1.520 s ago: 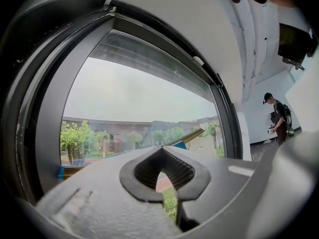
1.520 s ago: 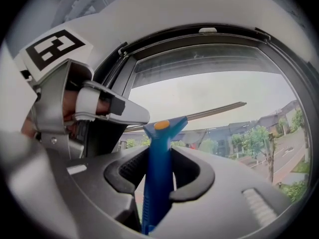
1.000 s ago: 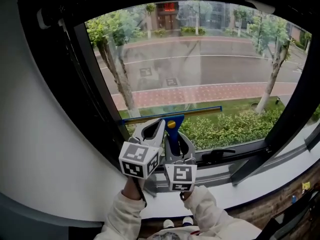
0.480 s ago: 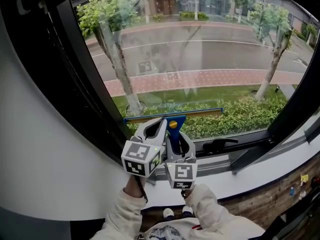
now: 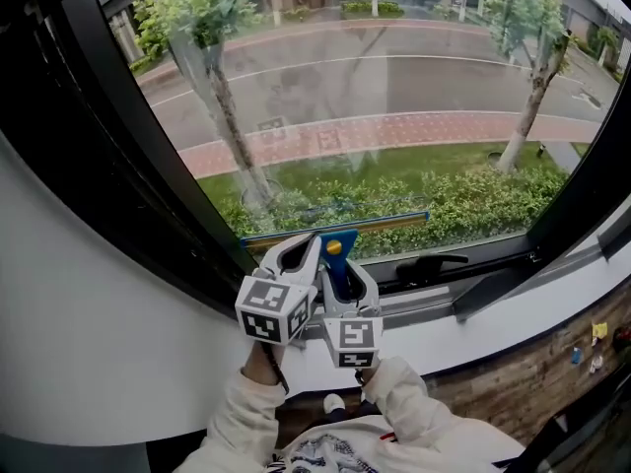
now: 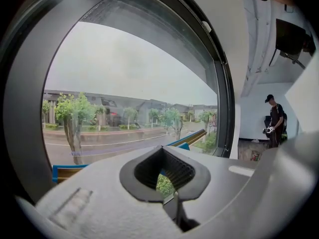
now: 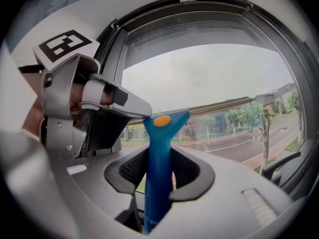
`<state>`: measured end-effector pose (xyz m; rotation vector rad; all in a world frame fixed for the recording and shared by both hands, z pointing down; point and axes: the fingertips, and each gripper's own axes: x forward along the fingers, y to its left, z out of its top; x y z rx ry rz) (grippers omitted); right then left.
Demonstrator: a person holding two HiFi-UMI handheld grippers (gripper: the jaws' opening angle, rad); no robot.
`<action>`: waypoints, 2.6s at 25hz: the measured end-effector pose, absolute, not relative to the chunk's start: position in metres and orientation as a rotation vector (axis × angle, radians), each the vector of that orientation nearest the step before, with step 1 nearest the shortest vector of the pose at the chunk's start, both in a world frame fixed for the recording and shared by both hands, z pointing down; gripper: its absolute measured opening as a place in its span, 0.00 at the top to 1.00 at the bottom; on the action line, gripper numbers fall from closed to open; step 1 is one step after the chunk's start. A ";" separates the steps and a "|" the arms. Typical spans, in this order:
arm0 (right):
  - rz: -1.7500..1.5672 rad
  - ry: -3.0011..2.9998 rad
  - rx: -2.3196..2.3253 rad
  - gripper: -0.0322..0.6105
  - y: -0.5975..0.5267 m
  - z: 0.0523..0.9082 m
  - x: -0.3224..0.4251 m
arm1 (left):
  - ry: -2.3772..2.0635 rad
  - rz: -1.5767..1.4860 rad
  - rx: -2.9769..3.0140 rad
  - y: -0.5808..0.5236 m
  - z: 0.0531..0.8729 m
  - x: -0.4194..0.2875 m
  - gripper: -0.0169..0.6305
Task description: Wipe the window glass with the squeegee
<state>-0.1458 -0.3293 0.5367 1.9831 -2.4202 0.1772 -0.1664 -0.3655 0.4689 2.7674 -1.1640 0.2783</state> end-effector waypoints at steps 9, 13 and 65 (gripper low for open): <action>0.316 -2.372 1.934 0.74 -0.321 0.574 -0.149 | -1.156 0.383 2.711 -0.368 0.508 -0.171 0.97; 0.400 -2.336 1.902 0.74 -0.317 0.598 -0.149 | -1.132 0.412 2.665 -0.367 0.533 -0.170 0.97; 0.553 -2.268 1.877 0.73 -0.246 0.601 -0.123 | -1.054 0.332 2.598 -0.292 0.562 -0.175 0.97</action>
